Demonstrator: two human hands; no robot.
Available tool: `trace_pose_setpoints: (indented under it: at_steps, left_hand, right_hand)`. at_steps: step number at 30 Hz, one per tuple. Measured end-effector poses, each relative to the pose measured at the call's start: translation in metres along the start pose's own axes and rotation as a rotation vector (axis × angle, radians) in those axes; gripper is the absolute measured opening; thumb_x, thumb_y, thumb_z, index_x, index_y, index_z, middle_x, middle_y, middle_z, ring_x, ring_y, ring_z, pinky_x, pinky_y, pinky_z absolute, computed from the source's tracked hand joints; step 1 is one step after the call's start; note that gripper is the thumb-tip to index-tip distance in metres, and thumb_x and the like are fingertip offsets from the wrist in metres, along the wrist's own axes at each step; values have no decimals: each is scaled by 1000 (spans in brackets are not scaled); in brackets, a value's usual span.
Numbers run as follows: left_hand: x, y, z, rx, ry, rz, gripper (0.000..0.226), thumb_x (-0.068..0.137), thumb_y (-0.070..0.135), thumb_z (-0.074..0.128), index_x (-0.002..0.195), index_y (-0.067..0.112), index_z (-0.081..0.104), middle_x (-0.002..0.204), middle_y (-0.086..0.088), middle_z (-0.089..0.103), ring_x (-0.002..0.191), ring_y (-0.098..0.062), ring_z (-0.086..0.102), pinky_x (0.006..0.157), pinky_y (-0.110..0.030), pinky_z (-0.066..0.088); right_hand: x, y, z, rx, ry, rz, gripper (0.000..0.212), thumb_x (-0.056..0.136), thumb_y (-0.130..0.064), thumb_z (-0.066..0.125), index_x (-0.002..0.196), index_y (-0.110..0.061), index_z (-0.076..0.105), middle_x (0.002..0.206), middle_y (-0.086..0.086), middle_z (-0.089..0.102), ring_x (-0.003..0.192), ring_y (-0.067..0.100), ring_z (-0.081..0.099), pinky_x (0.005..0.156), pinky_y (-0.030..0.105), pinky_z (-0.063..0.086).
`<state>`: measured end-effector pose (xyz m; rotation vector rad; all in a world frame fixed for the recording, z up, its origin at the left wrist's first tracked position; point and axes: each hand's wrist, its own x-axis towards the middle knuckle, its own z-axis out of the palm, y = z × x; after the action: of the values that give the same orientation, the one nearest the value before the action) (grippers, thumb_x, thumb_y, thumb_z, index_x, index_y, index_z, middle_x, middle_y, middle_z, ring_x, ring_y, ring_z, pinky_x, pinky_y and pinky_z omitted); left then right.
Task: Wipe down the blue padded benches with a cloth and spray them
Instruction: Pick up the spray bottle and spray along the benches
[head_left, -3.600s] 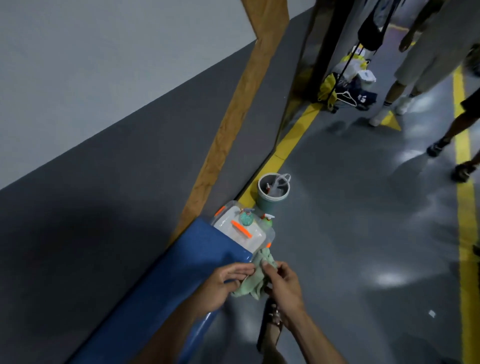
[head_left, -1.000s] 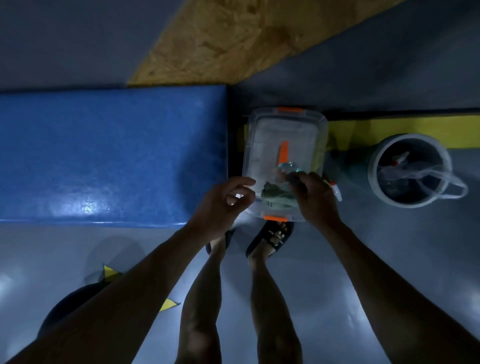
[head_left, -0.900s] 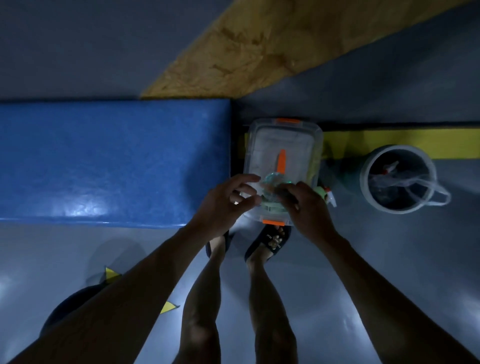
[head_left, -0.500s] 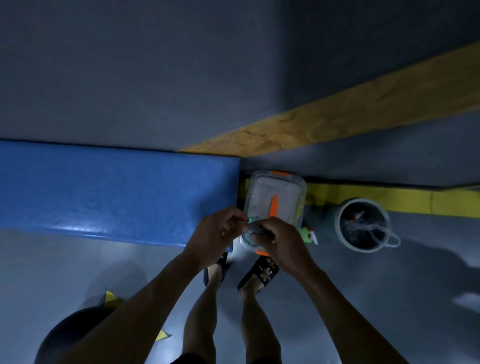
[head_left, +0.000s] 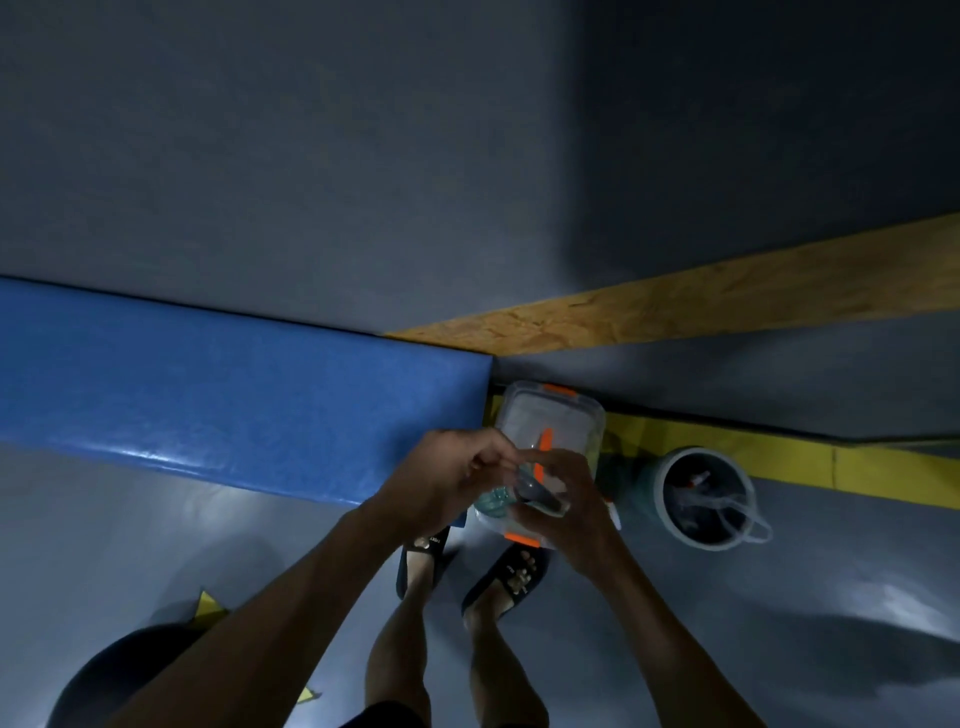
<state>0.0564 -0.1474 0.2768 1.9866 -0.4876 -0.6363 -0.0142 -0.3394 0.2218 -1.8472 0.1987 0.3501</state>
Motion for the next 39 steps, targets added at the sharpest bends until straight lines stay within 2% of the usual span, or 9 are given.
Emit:
trace_pose_setpoints:
  at_steps: [2,4,8,10,14,19,26,32,39]
  left_hand:
    - [-3,7,-4,-64,-10,-36,10,91,20,68,100,16,70,90,9,73,84,-3,68,74,-23,54]
    - [-7,9,-11,-161,-6,-75,9,90,18,69,99,16,70,90,4,73,85,-8,69,77,-31,57]
    - [-14,0,-25,-434,16,-139,12,90,8,69,99,1,67,91,-16,72,84,-27,71,77,-37,58]
    - [-16,-4,-31,-502,-5,-168,12,89,6,68,99,-1,67,88,-19,72,81,-26,71,75,-36,58]
    - [-17,-10,-41,-526,-99,-181,12,92,4,64,99,-5,64,83,-14,73,75,-25,71,71,-37,57]
    - [-17,-12,-55,-523,-185,-193,11,94,6,62,98,-3,62,87,-16,74,78,-28,72,73,-37,57]
    - [-19,-22,-83,-428,-251,-195,14,97,13,60,100,-1,60,86,-16,74,83,-29,72,78,-38,58]
    - [-24,-31,-98,-217,-211,-193,36,100,44,48,79,18,61,76,-4,73,75,-18,72,83,-43,57]
    - [-32,-45,-119,-233,-179,-199,41,99,51,44,80,18,57,74,-5,67,75,-20,69,82,-43,57]
  right_hand:
    - [6,-1,5,-19,-73,-45,60,72,-43,78,121,-59,49,134,-26,43,128,-9,41,100,16,38]
    - [12,-7,11,13,-121,-30,56,78,-38,80,128,-38,53,131,-19,53,125,2,51,101,28,45]
    - [17,-33,17,68,-179,-122,30,92,-29,68,120,-23,61,111,-6,68,106,14,65,89,34,53]
    - [15,-40,18,43,-181,-162,22,94,-29,64,115,-22,64,105,-7,69,102,11,66,84,30,53]
    - [12,-44,23,-23,-221,-149,7,95,-30,61,97,-24,65,81,1,68,74,17,69,63,43,54]
    - [15,-53,29,-37,-245,-196,12,96,-14,62,106,-20,64,96,-3,68,92,12,68,77,32,56]
    - [23,-59,47,-94,-228,-221,6,97,-15,62,102,-13,64,83,5,66,75,17,68,66,26,51]
    - [32,-75,68,-199,-183,-213,22,94,-10,61,100,-31,58,76,-23,58,68,-2,58,63,10,38]
    - [45,-82,85,-281,-162,-224,24,92,-4,60,115,-11,63,80,-29,57,65,-6,56,60,7,36]
